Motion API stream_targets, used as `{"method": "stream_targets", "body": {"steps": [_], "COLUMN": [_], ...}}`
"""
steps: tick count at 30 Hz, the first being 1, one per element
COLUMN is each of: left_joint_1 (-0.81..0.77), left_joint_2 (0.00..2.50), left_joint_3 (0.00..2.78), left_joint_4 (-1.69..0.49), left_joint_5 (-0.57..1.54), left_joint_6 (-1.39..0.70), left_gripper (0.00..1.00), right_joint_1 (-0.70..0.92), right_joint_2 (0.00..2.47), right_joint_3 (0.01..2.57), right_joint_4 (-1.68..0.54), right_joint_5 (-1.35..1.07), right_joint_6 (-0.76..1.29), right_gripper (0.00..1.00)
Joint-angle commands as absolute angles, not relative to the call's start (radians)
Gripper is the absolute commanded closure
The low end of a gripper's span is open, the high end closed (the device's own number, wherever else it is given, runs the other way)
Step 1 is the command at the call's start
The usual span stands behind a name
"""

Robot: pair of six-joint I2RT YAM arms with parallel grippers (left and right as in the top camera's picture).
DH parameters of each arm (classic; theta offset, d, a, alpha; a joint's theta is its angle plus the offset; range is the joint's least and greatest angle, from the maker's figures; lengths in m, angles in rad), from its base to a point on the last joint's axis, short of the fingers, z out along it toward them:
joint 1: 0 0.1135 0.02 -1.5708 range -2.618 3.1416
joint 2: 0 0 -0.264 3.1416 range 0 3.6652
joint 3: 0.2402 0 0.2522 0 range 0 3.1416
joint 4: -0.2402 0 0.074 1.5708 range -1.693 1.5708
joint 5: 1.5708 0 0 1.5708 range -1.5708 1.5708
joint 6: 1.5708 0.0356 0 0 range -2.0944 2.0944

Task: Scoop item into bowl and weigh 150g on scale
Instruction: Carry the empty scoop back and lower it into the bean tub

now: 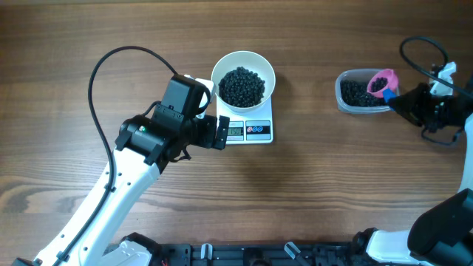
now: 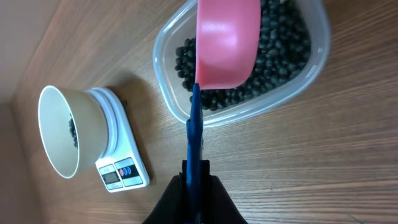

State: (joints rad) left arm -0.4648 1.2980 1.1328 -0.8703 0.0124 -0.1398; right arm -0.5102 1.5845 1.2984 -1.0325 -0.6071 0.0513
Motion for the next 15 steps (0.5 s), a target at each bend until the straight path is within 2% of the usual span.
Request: {"method": "stream_targets", "body": {"steps": [1,10,13,15], "left_joint_1": [-0.463,-0.463,-0.463,-0.463], "left_joint_2": [1.300,1.300,1.300,1.300], "left_joint_3": [1.132,1.132,1.132,1.132], "left_joint_4": [-0.868,-0.868,-0.868,-0.868], "left_joint_5": [0.010,0.010,0.010,0.010], "left_joint_6": [-0.146,-0.146,-0.146,-0.146], "left_gripper": [0.00,0.00,0.00,0.00], "right_joint_1": [-0.488,-0.488,-0.488,-0.488], "right_joint_2": [1.577,1.660,1.663,1.663], "right_joint_3": [1.257,1.254,1.254,1.254], "right_joint_4": [-0.970,-0.926,-0.918,-0.927], "right_joint_5": [-0.599,-0.566,-0.423,-0.371], "right_joint_6": [0.062,0.131,0.134,0.134], "right_gripper": [0.96,0.96,0.92,0.81]}}
